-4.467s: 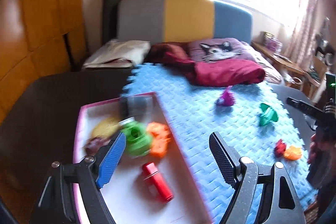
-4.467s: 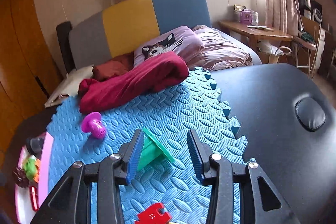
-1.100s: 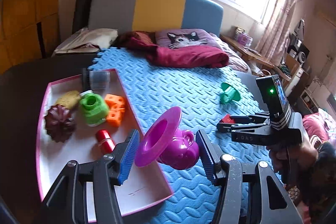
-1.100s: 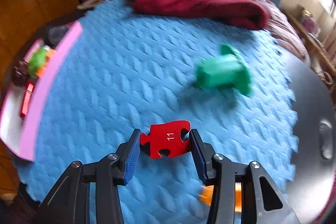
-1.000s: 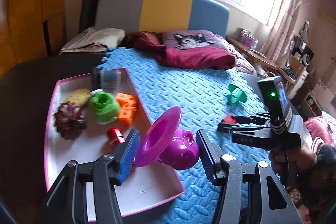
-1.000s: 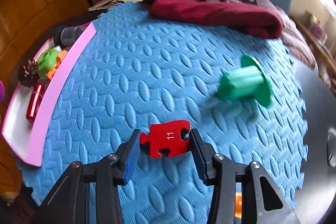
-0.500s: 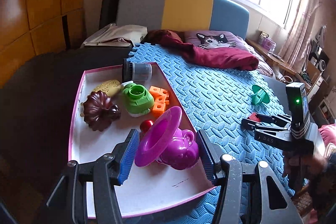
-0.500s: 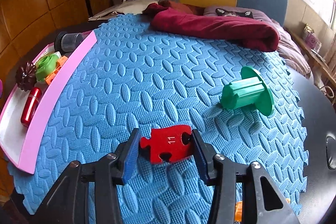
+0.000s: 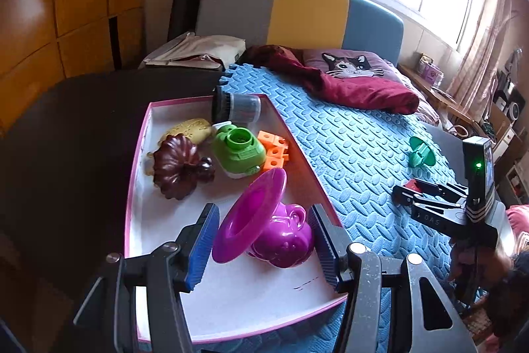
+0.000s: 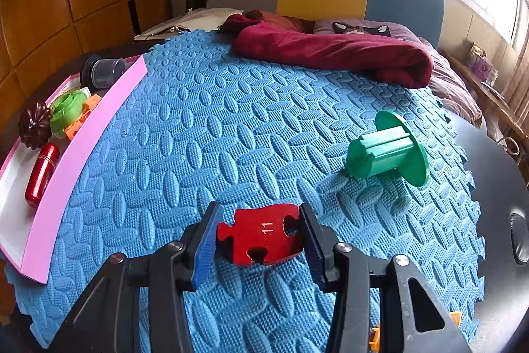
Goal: Organize rigid objects
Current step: 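Carry the magenta toy with the left gripper into the tray and release, then close the right gripper on the red puzzle piece and lift it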
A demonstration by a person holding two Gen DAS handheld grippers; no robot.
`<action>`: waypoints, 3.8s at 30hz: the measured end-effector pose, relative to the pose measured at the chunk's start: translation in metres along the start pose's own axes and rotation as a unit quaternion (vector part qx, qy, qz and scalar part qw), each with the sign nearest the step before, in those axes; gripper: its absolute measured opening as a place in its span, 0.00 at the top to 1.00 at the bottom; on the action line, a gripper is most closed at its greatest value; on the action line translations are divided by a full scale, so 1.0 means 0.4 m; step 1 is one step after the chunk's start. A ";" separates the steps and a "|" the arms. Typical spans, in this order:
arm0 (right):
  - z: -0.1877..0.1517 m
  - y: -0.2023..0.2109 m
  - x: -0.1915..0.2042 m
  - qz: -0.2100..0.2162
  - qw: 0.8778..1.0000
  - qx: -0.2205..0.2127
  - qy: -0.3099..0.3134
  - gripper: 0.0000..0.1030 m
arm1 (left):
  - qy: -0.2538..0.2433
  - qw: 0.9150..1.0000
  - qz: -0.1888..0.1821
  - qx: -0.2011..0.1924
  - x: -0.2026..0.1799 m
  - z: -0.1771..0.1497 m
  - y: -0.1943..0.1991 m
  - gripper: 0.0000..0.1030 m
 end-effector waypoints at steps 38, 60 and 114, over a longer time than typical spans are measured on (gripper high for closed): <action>0.000 0.001 0.001 -0.002 1.000 0.000 0.002 0.55 | 0.048 0.995 0.069 0.054 0.174 0.019 -0.137 0.45; 0.000 0.002 0.002 -0.007 1.000 -0.001 0.005 0.54 | 0.027 0.993 0.111 -0.001 0.166 0.011 -0.069 0.25; 0.007 0.019 0.015 -0.006 0.999 0.006 -0.035 0.55 | 0.081 0.987 0.136 -0.031 0.253 -0.039 0.056 0.24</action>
Point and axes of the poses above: each gripper's, at about its wrist camera, not at the fingertips, and y roughly against the way its jaws point, x to its left, z to its top, the point moved 3 cm from there along -y, roughly the way its jaws point, and after that the axes turned 5 degrees about y, right-handed, at the moved point
